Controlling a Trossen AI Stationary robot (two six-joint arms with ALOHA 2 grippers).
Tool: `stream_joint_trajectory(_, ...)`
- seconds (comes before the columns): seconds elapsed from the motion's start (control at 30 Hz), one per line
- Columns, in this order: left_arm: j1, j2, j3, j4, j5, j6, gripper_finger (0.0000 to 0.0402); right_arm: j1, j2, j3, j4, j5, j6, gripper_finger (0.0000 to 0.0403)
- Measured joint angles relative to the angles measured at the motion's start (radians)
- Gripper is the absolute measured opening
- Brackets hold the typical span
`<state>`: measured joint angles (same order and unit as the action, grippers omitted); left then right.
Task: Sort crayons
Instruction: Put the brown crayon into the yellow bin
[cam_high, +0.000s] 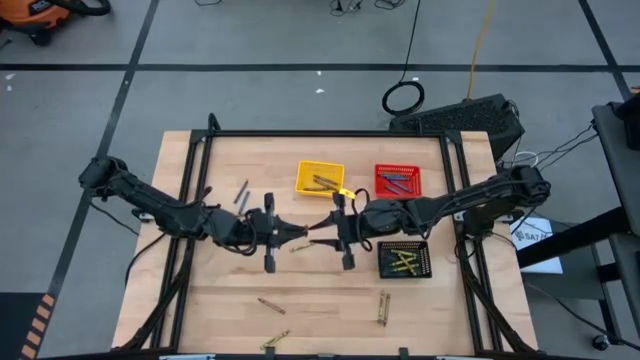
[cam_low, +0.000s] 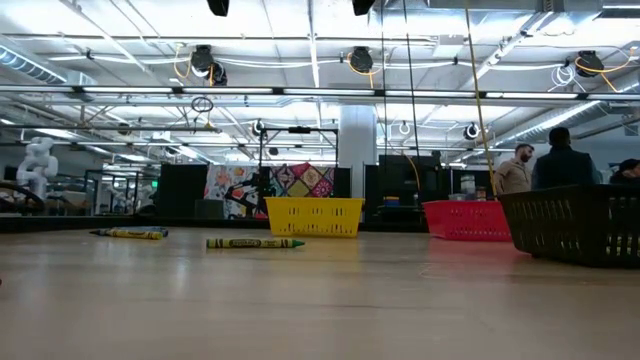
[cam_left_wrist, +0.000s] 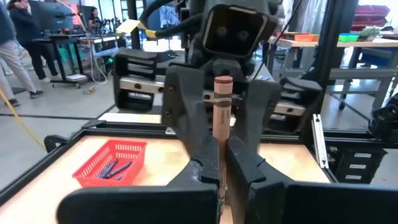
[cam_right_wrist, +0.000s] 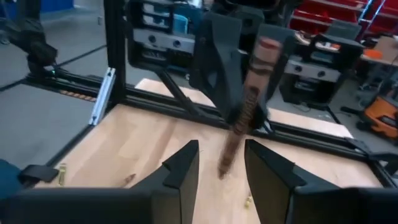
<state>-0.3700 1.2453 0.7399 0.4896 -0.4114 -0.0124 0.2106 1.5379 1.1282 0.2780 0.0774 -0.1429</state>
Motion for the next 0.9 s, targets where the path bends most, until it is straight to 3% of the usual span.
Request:
stream_joint_trajectory(0.7,0.012,0.001,0.000,0.026,0.021,0.047,0.0000,-0.013,0.081,0.000,0.177,0.004,-0.042,0.0113)
stream_joint_trajectory(0.9,0.011,0.001,0.000,0.024,0.038,0.053,0.0000,-0.013,0.080,0.000,0.174,0.003,-0.061,0.0056)
